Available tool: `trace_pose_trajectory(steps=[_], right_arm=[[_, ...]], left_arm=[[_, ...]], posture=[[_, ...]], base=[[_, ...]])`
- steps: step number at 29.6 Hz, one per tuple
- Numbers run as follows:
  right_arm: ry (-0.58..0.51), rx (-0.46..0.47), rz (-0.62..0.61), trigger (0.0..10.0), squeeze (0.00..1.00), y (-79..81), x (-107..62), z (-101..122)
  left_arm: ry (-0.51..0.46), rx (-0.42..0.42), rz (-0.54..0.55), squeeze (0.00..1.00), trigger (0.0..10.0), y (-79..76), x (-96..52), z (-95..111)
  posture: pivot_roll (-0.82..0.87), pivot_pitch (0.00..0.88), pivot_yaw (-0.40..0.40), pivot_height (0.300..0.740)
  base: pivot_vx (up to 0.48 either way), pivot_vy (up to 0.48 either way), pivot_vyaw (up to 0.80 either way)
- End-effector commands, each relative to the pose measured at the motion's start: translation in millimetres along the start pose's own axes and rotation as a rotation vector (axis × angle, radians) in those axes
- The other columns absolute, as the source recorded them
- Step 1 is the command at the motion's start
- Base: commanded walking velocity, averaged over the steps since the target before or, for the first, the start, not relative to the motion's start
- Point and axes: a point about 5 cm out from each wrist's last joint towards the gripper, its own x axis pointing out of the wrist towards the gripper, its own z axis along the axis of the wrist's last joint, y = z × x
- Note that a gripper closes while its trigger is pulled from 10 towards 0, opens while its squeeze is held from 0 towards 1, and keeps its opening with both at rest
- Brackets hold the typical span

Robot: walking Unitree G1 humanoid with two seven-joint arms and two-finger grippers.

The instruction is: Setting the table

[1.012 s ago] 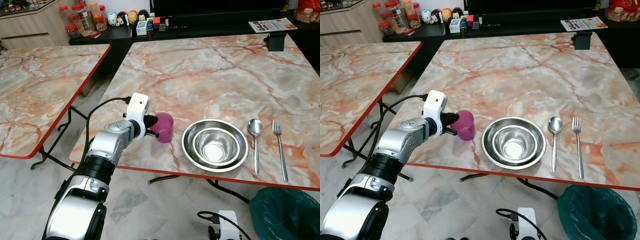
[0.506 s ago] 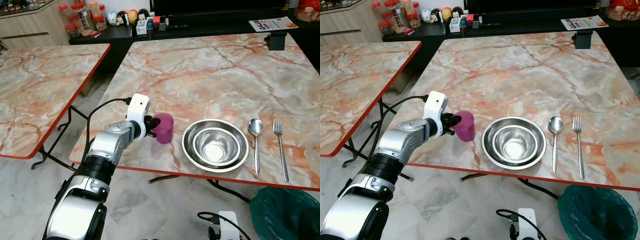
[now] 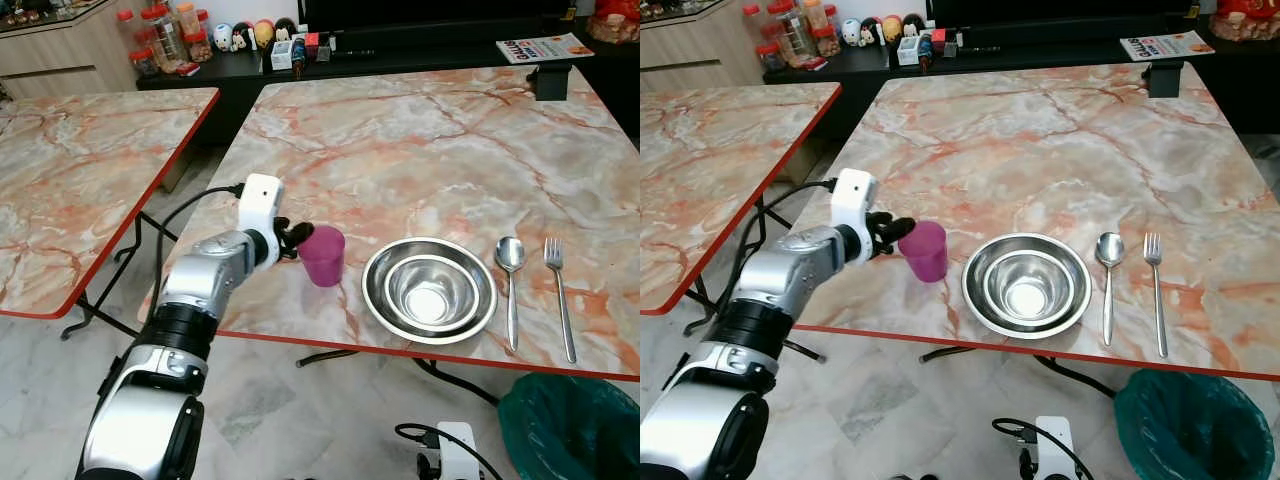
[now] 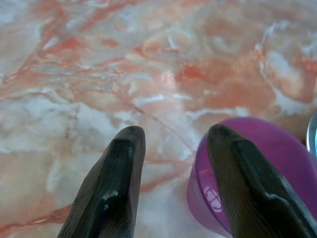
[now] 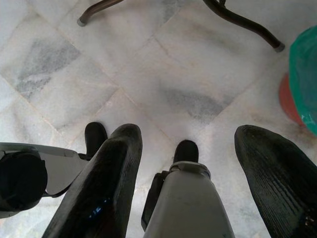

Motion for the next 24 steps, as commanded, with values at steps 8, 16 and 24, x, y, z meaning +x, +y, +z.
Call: trace_pose_trajectory(steps=[8, 16, 24], right_arm=[[-0.021, 0.024, 0.002, 10.0, 0.0, 1.4, 0.8, 5], [-0.045, -0.001, 0.019, 10.0, 0.0, 1.8, 2.5, 14], [-0.041, -0.021, 0.028, 10.0, 0.0, 3.2, 3.0, 15]], left_arm=[[-0.477, -0.071, 0.265, 0.0, 10.0, 46.6, -49.4, 29], [-0.549, 0.149, 0.866, 0.0, 10.0, 110.7, -128.9, -9], [-0.254, 0.372, 1.244, 0.0, 10.0, 148.8, -187.7, -82]], posture=[[0.03, 0.043, 0.13, 0.74], [0.07, 0.045, 0.095, 0.74], [0.07, 0.043, 0.097, 0.74]], base=[[0.0, 0.0, 0.0], [0.0, 0.0, 0.0], [0.0, 0.0, 0.0]])
